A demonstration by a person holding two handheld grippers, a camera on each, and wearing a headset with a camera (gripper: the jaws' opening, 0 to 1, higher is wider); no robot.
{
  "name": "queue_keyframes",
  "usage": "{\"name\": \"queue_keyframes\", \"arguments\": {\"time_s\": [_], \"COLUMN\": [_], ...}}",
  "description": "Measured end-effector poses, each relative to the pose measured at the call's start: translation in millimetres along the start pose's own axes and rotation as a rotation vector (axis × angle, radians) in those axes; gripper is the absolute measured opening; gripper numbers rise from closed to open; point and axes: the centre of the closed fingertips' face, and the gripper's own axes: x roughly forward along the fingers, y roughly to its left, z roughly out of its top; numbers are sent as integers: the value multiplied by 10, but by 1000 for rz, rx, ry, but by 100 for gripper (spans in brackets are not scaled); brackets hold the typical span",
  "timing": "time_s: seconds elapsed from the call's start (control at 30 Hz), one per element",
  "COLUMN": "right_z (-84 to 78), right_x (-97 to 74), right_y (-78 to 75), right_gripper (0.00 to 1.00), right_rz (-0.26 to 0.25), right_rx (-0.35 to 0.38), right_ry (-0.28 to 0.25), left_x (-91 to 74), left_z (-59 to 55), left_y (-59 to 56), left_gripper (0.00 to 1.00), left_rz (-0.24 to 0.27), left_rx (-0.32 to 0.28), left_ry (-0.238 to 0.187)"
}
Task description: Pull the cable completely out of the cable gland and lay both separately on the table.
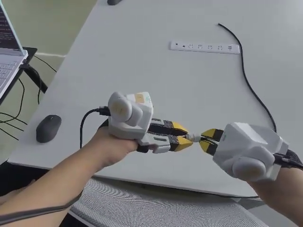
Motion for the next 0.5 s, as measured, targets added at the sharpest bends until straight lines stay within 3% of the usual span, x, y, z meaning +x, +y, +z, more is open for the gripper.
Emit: {"name": "queue_keyframes", "arguments": {"time_s": [0.5], "right_z": [-58], "right_x": [6], "right_y": [1], "right_gripper": [0], "right_rz": [2], "right_rx": [85], "right_ry": [-6], "left_x": [14], "left_z": [-9], "left_y": [-19], "left_gripper": [15], "left_rz": [-7], "left_rx": [2], "left_ry": [1]}}
